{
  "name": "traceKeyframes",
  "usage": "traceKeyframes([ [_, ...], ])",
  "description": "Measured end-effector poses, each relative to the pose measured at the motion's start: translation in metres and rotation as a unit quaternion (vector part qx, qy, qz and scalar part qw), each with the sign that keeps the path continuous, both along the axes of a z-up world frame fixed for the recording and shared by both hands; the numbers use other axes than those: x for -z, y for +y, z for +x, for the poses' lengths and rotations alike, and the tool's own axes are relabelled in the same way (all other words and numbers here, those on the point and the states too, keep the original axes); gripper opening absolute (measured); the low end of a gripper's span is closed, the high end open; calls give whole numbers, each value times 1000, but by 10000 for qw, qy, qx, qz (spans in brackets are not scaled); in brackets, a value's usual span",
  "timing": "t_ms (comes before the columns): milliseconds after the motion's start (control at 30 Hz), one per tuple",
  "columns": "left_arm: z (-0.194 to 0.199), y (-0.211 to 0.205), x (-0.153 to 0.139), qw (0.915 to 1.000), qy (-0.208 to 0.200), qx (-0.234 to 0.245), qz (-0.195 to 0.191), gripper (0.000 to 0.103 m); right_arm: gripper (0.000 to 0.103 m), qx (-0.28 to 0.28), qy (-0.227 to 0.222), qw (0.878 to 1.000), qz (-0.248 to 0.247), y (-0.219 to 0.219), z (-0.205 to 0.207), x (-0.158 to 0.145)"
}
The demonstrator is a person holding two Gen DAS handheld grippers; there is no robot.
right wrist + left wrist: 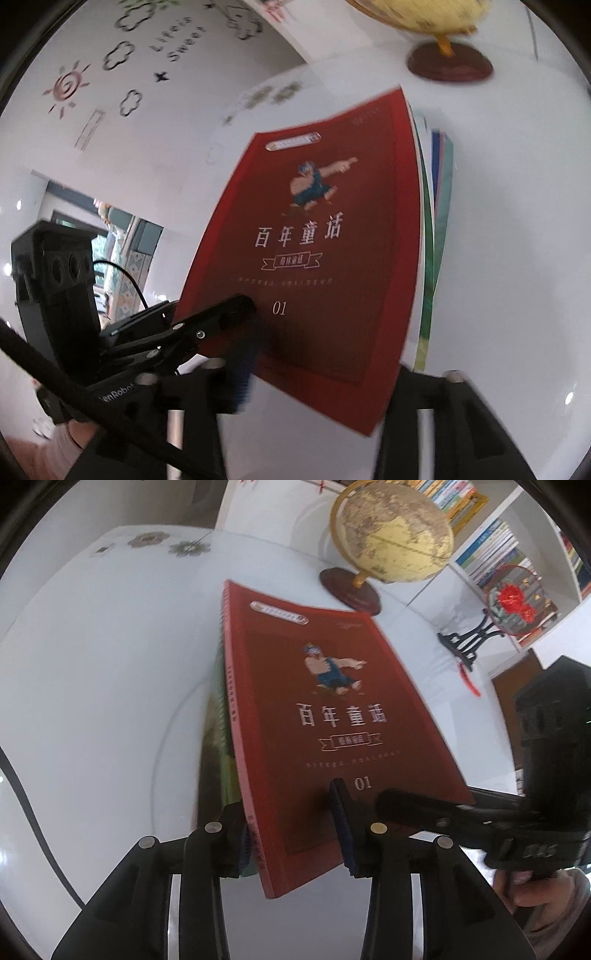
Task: Organize books
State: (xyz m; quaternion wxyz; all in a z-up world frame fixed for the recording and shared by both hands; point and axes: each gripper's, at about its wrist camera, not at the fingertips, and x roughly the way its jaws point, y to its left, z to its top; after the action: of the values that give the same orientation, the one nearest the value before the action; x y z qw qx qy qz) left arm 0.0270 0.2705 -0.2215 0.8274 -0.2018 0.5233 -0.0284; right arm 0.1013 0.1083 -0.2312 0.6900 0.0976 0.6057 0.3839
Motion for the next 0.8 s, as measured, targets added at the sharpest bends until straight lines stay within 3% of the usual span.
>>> traceKeyframes([
  [233, 0, 11, -4, 9993, 240, -218, -163, 34, 52, 503, 295, 9983, 56, -18, 3, -6],
  [333, -2, 18, -16, 9949, 804, -512, 317, 34, 53, 877, 391, 9950, -269, -41, 4, -5],
  [433, -5, 19, -36, 9917, 988, -628, 539, 34, 53, 1223, 477, 9882, -785, -67, 3, -5],
  [567, -12, -5, -91, 9937, 432, -537, 882, 34, 53, 1568, 451, 9789, -1230, -106, -8, -21],
  [633, -15, -26, -116, 9936, 120, -401, 1050, 35, 53, 1710, 177, 9766, -1294, -123, -17, -44],
  [733, -22, -70, -156, 9909, -379, -235, 1274, 40, 55, 1772, -947, 9744, -1006, -144, -41, -107],
  [767, -27, -89, -171, 9885, -566, -187, 1393, 42, 59, 1777, -1343, 9691, -1057, -150, -50, -127],
  [800, -32, -103, -181, 9868, -691, -172, 1453, 46, 69, 1783, -1841, 9592, -1195, -157, -62, -151],
])
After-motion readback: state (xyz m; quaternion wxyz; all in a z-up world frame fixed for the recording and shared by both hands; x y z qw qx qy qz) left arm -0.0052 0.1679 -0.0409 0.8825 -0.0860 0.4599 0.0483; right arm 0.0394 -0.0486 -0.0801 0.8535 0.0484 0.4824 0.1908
